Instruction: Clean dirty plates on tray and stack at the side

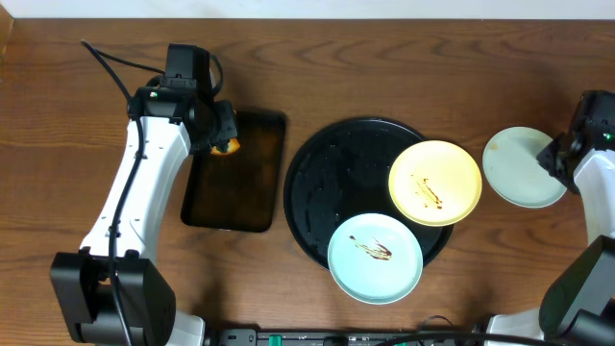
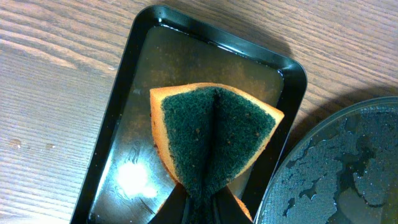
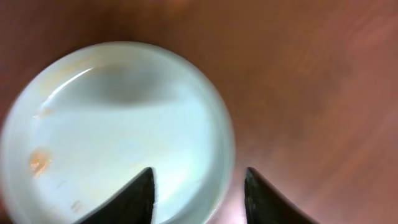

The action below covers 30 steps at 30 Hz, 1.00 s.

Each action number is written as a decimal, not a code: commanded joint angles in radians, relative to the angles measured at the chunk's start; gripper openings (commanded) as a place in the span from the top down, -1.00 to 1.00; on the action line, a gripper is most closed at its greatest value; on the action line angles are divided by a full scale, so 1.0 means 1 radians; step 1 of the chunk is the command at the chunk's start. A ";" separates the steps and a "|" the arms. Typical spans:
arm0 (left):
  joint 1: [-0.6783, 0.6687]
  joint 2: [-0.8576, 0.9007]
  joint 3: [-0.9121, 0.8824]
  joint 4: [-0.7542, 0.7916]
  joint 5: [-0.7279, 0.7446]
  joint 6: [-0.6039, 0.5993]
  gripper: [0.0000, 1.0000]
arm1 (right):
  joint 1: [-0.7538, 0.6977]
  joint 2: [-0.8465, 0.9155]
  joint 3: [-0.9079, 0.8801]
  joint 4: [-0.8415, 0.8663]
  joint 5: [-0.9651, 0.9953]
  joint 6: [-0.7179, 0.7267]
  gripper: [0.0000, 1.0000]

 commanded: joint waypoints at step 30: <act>0.003 -0.016 0.000 -0.003 -0.011 0.002 0.83 | 0.214 -0.006 -0.239 0.101 -0.608 -0.321 0.98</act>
